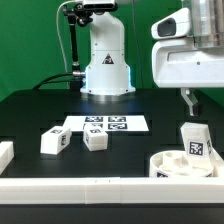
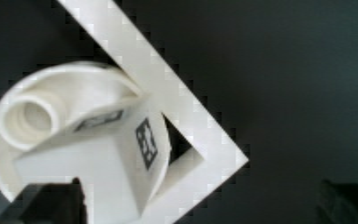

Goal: Assemble stool

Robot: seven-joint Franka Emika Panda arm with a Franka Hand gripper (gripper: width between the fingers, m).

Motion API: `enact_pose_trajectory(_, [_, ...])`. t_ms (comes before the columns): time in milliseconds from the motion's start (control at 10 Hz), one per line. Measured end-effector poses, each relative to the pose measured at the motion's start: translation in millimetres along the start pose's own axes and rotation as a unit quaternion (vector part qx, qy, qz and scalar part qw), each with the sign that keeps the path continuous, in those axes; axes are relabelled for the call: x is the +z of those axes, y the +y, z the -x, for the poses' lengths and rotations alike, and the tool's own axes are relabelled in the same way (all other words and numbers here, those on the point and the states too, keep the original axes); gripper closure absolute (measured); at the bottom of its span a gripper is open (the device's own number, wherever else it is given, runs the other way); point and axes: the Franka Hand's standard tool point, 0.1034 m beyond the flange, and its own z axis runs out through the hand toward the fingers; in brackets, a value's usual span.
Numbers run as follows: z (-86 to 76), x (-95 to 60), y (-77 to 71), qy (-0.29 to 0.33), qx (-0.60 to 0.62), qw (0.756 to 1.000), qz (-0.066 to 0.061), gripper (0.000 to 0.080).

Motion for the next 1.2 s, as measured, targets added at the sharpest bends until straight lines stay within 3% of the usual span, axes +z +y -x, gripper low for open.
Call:
enact_pose_trajectory(300, [-2.3,1.3,-0.4,0.012,-0.153,0.988,-0.003,0.015])
enact_pose_trajectory(700, [-3.8,7.5,6.4,0.027,-0.348,0.937,0.013,0.015])
enact_pose_trajectory(900, [-5.1,6.8,4.8,0.034,-0.441,0.896,0.024,0.015])
enact_pose_trajectory(1200, [-7.8,6.5,7.4,0.032,-0.502,0.864,0.028,0.015])
